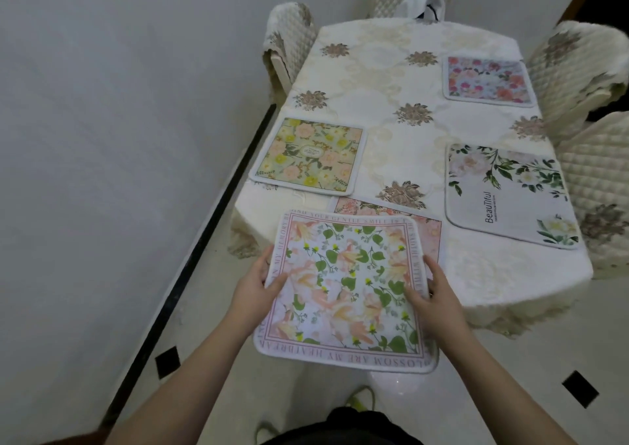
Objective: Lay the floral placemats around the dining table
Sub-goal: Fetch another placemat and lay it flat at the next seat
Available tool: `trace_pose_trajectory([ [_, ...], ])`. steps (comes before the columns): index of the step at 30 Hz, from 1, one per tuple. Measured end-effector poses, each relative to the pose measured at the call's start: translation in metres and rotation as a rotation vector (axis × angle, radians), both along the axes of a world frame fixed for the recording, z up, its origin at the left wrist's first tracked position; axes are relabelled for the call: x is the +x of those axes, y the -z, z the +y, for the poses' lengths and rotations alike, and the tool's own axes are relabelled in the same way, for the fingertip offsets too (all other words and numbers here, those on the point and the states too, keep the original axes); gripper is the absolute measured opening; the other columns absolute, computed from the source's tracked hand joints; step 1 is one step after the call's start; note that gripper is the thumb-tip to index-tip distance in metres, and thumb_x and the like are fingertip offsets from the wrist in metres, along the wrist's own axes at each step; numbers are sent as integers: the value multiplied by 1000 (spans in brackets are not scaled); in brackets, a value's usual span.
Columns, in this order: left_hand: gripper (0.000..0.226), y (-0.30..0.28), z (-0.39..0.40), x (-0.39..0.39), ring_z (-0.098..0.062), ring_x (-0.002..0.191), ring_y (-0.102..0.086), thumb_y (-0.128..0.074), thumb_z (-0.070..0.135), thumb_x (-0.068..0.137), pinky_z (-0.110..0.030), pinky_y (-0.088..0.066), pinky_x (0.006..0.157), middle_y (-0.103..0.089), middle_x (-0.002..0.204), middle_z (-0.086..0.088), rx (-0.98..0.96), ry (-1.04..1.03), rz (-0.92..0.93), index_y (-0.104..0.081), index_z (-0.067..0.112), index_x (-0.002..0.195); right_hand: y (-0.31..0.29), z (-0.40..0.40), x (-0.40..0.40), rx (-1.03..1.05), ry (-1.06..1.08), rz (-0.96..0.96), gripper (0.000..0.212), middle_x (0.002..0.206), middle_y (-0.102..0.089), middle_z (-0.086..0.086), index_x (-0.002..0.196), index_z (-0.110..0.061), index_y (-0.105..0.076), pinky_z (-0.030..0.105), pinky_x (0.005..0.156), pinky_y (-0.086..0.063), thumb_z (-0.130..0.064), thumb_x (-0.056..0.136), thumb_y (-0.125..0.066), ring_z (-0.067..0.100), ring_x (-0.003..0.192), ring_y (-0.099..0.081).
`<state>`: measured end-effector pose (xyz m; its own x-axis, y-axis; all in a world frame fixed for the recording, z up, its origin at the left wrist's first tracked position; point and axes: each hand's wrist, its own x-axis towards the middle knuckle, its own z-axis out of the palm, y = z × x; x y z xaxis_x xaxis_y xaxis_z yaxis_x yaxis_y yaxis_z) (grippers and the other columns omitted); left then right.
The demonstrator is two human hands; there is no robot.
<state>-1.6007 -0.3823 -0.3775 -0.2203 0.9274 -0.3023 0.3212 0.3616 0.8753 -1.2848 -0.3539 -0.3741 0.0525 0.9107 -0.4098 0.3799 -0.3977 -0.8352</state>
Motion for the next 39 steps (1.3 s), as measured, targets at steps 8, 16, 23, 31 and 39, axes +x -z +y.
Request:
trace_pose_trajectory([
  [8,65,-30,-59,-94,-4,81,-74,-65,30,95,-30,-60,74,-76,99,11,103,-41,44,-31,46,148,-32,-33,-95,116,-125,-95,69,115,-67,-6,150,-38,-25,20,56,-55,-29,94,-63,6,80,-71],
  [16,61,-55,-125,-187,4,76,-72,-66,22,94,-10,-52,62,-74,93,14,184,-230,48,-39,48,142,-63,-66,-195,208,-264,-76,69,104,-70,-7,150,-38,-24,25,54,-58,-25,94,-62,7,73,-73],
  [23,59,-78,-161,-247,-10,79,-75,-67,24,93,-42,-62,76,-77,95,9,196,-331,43,-43,46,143,-93,-80,-257,304,-361,-54,71,104,-69,-12,151,-37,-23,24,58,-59,-27,94,-63,2,76,-72],
  [31,59,-108,-166,-280,-16,77,-76,-65,20,95,-45,-61,74,-78,90,3,242,-416,4,-42,40,146,-120,-62,-299,337,-453,-6,68,96,-72,-12,149,-41,-24,18,52,-55,-25,95,-62,2,75,-72],
  [39,57,-115,-124,-285,-21,75,-76,-64,19,96,-46,-62,71,-78,85,-1,211,-467,-39,-44,39,145,-114,-9,-310,257,-453,35,69,100,-75,-8,150,-39,-25,37,69,-61,-25,94,-63,8,79,-74],
])
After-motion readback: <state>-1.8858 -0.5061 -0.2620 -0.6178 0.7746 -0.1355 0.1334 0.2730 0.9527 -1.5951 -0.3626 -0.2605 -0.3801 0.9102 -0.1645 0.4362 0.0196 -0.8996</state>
